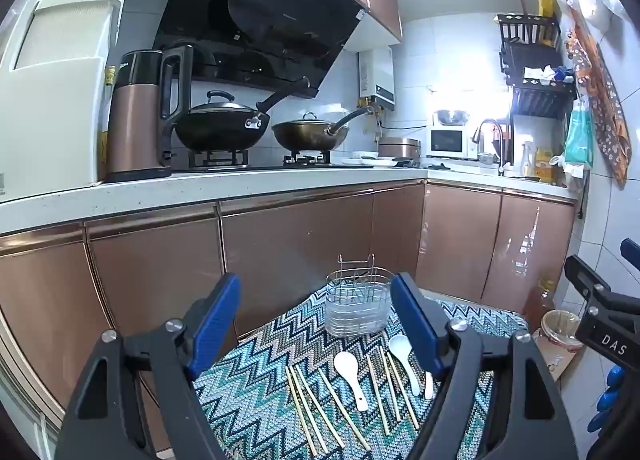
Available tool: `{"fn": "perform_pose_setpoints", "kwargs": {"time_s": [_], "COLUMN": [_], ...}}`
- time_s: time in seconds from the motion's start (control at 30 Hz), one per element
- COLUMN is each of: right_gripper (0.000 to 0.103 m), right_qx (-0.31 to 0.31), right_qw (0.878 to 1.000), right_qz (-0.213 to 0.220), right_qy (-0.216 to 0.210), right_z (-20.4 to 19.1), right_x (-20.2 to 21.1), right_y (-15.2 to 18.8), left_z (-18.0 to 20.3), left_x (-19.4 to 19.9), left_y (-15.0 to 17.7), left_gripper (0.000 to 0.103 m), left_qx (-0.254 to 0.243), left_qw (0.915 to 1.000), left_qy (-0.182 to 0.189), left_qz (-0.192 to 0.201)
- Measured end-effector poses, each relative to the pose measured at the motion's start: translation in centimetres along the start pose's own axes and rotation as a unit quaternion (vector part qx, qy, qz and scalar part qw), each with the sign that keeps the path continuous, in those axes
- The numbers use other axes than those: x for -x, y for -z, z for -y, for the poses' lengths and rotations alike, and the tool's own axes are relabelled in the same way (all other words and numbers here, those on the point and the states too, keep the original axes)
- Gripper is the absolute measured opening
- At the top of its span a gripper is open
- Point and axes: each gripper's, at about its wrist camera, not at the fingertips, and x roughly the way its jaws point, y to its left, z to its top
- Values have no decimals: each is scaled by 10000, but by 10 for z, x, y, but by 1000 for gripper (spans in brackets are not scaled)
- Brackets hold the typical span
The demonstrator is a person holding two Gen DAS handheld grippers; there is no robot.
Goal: Organize utensils
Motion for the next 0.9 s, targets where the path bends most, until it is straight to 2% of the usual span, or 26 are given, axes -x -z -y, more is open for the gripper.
{"fn": "perform_pose_setpoints", "kwargs": {"time_s": [0.4,0.9], "right_gripper": [103,103], "right_qx": [-3,-87], "right_qw": [10000,9999], "right_qz": [60,-76], "right_qy": [-11,-65], "right_z": [2,13], "right_x": [-2,-32], "right_y": [-4,-2], "left_z": [6,4], "left_x": [-13,-35], "left_y": [-7,2], "left_gripper": [76,76], "left_qx": [7,30], "left_qw": [10000,9998], "left_qy": [23,10], "left_qz": [-10,-197]}}
